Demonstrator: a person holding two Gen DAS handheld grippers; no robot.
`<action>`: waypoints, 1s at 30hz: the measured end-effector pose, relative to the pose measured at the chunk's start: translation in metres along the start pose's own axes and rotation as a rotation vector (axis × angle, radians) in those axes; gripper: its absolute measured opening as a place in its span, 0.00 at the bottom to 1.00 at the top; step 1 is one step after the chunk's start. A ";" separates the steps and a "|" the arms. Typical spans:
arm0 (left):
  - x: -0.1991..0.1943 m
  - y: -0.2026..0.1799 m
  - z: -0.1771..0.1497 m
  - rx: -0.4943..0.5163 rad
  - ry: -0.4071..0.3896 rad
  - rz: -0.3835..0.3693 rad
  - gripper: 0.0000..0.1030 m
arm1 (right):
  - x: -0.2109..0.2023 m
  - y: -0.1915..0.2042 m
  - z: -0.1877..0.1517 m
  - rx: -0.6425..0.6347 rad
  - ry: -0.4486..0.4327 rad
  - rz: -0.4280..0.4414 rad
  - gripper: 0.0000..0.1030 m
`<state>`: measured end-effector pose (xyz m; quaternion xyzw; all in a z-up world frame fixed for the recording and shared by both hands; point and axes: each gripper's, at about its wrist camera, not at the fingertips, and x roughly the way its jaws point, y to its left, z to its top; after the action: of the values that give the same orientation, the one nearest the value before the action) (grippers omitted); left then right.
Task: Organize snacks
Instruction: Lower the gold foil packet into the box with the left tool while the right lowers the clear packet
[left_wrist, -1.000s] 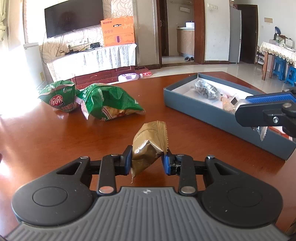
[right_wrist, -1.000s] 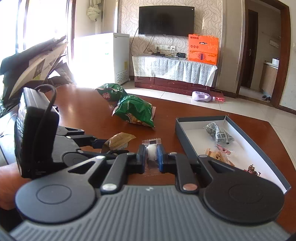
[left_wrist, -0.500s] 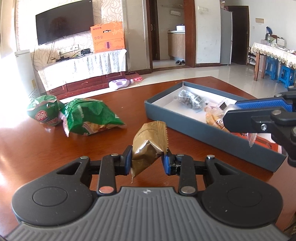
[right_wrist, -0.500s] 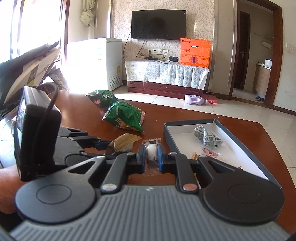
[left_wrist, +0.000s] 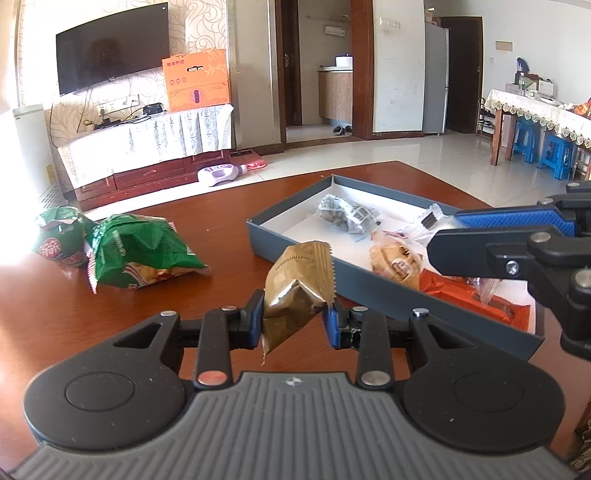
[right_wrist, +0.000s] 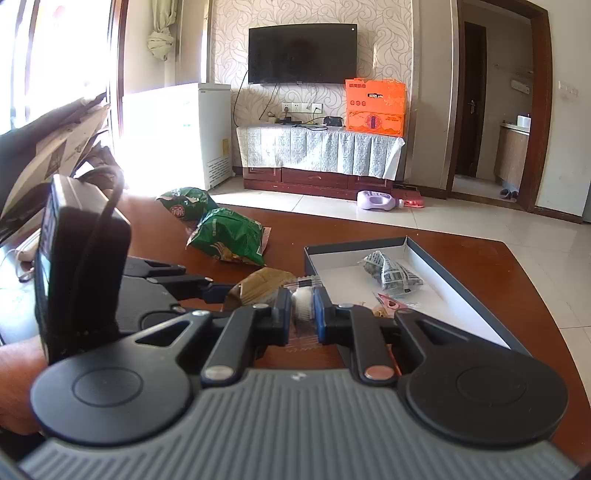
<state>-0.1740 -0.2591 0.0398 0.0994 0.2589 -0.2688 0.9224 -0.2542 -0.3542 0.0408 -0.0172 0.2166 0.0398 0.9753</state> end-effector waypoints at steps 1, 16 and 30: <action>0.001 -0.002 0.001 0.000 0.000 -0.003 0.37 | -0.001 -0.001 0.000 0.001 -0.002 -0.001 0.16; 0.011 -0.026 0.029 -0.001 -0.041 -0.049 0.37 | -0.012 -0.025 0.000 0.037 -0.035 -0.053 0.16; 0.047 -0.052 0.055 0.017 -0.064 -0.099 0.37 | -0.002 -0.061 -0.002 0.088 -0.025 -0.114 0.16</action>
<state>-0.1459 -0.3412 0.0589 0.0858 0.2317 -0.3196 0.9148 -0.2518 -0.4149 0.0409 0.0140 0.2045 -0.0252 0.9784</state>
